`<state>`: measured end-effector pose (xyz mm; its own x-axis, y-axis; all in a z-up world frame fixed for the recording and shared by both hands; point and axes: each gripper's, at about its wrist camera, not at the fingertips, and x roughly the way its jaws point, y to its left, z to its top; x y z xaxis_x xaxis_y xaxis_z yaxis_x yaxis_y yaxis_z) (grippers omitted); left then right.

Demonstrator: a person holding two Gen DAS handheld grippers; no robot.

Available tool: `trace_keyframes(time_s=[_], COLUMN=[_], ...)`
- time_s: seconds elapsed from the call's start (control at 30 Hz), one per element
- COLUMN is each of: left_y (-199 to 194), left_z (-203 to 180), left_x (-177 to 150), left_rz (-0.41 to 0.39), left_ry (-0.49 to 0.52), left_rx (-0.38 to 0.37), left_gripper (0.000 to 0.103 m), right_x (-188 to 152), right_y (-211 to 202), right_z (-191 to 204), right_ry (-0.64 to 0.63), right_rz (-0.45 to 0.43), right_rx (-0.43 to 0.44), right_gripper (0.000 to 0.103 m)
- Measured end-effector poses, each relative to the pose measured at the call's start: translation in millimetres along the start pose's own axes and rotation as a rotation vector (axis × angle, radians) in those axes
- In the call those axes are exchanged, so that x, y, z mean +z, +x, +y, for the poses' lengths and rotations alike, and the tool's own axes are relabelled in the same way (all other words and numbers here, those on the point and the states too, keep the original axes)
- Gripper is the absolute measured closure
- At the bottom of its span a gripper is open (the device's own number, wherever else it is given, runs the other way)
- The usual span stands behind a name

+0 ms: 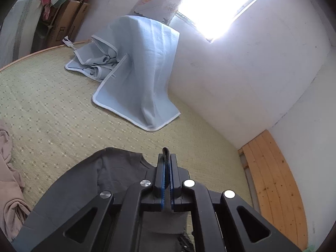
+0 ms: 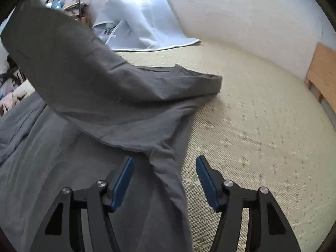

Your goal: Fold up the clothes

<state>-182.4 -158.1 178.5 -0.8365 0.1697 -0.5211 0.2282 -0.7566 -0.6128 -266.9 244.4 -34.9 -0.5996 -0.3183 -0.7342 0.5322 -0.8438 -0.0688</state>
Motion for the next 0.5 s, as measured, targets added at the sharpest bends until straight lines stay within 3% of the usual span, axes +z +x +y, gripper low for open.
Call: trace_keyframes(time_s=[0.07, 0.1, 0.13, 0.17, 0.3, 0.43, 0.5], left_y=[-3, -5, -6, -6, -3, 13, 22], left_z=[-4, -7, -9, -11, -11, 0, 8], left_x=[1, 2, 3, 3, 3, -3, -9], left_rz=[0.002, 0.003, 0.003, 0.002, 0.004, 0.024, 0.036], left_ry=[0.002, 0.003, 0.005, 0.013, 0.033, 0.031, 0.023], left_rx=[-0.013, -0.019, -0.024, -0.023, -0.004, 0.040, 0.062], left_gripper=[0.101, 0.101, 0.101, 0.101, 0.101, 0.101, 0.101], right_x=[4, 3, 3, 3, 2, -6, -12], right_y=[9, 12, 15, 18, 15, 4, 1], right_z=[6, 6, 6, 6, -6, -45, -66], right_ry=[-0.030, -0.032, -0.031, -0.031, 0.018, 0.169, 0.263], right_rz=[0.003, 0.007, 0.012, 0.016, 0.035, 0.017, 0.011], right_rx=[-0.031, -0.046, -0.062, -0.077, -0.117, -0.107, -0.057], right_gripper=[0.039, 0.048, 0.068, 0.078, 0.098, 0.099, 0.099])
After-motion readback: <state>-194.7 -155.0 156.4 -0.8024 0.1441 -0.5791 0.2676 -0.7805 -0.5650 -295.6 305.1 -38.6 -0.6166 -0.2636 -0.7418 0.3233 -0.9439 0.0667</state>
